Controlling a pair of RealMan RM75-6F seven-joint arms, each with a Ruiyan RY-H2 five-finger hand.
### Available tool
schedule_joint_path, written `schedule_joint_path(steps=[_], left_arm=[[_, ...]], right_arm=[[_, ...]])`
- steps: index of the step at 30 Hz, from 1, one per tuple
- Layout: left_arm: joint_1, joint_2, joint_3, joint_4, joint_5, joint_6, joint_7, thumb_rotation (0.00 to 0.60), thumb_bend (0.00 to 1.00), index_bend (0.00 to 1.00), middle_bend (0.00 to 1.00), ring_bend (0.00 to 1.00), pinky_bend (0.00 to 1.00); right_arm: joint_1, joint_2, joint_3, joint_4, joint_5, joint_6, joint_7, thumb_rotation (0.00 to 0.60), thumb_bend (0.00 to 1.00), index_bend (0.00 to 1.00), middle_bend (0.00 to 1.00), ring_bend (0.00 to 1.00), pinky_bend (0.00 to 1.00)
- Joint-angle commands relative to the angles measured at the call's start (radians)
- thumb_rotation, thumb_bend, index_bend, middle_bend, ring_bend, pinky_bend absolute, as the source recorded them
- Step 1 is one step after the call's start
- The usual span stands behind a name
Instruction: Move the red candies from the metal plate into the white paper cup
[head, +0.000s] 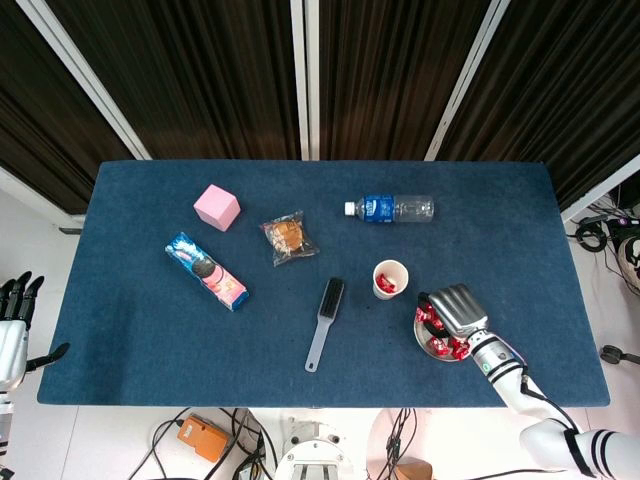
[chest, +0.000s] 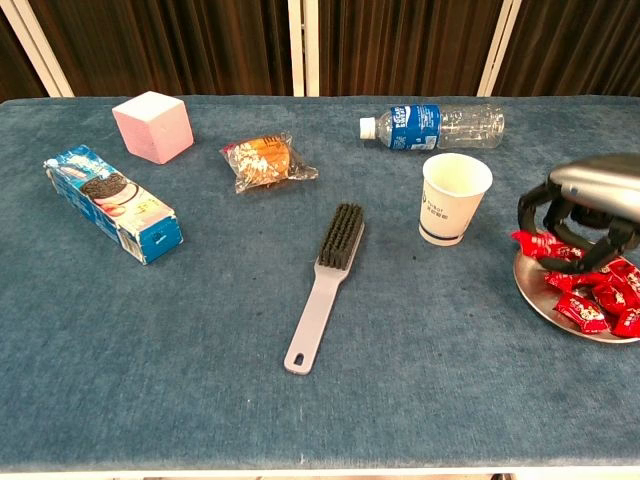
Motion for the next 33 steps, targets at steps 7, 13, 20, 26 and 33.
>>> schedule_joint_path(steps=[7,13,20,26,33], left_arm=[[0.002,0.005,-0.001,-0.009,0.004,0.007,0.006,0.6,0.0,0.01,0.0,0.0,0.0],[0.004,0.011,-0.001,-0.018,0.001,0.008,0.013,0.6,0.0,0.0,0.0,0.0,0.0],[0.001,0.011,-0.002,-0.018,-0.006,-0.002,0.016,0.6,0.0,0.0,0.0,0.0,0.0],[-0.001,0.009,-0.004,-0.015,-0.008,-0.006,0.014,0.6,0.0,0.01,0.0,0.0,0.0],[-0.003,0.007,-0.004,-0.012,-0.008,-0.007,0.014,0.6,0.0,0.01,0.0,0.0,0.0]], right_arm=[[0.051,0.089,0.13,-0.101,-0.01,0.039,0.076,0.6,0.54,0.62,0.86,1.0,1.0],[0.135,0.038,0.175,-0.04,0.087,-0.062,0.04,0.6,0.54,0.61,0.86,1.0,1.0],[0.196,-0.039,0.176,0.032,0.145,-0.126,0.007,0.6,0.54,0.56,0.86,1.0,1.0],[0.201,-0.044,0.16,0.036,0.143,-0.118,-0.011,0.6,0.33,0.33,0.86,1.0,1.0],[0.095,0.054,0.106,-0.026,0.035,0.021,0.066,0.6,0.28,0.33,0.86,1.0,1.0]])
